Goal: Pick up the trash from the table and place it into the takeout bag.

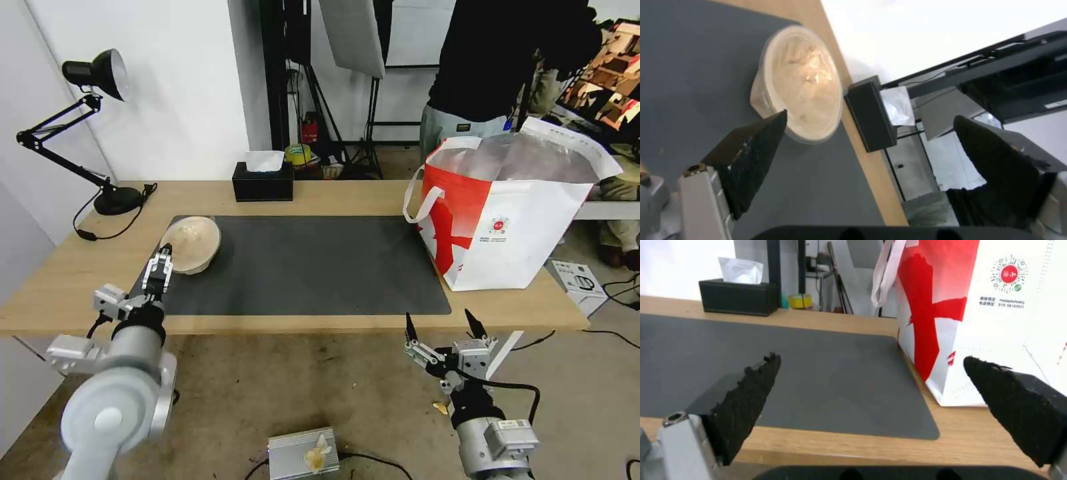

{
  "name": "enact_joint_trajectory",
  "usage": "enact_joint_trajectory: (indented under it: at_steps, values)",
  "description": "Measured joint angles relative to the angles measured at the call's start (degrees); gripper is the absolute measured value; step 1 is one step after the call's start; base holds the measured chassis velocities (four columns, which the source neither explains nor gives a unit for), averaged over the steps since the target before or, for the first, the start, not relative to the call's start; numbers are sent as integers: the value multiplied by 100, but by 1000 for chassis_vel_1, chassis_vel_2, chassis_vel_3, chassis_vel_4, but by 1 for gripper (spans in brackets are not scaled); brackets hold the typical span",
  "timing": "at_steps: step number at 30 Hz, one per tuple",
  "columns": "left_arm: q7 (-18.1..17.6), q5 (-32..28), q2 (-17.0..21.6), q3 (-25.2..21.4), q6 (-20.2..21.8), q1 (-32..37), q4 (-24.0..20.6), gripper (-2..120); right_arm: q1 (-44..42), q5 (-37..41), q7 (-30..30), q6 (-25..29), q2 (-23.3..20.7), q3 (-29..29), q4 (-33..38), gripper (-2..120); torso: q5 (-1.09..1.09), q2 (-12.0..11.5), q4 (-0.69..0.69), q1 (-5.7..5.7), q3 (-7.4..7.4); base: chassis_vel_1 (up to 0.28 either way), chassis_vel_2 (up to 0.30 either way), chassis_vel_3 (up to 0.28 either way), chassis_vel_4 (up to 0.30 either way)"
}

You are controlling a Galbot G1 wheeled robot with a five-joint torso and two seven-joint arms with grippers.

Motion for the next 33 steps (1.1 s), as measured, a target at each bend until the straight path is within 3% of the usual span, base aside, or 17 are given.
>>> enact_joint_trajectory:
  at_steps: [15, 33]
  values:
    - [-438, -117, -20, 407, 18, -914, 1065, 100, 0, 0, 0, 0, 0, 0, 0, 100, 0, 0, 0, 0, 0, 0, 0, 0, 0]
    - [-555, -80, -66, 530, 37, -1229, 1468, 100, 0, 0, 0, 0, 0, 0, 0, 100, 0, 0, 0, 0, 0, 0, 0, 0, 0]
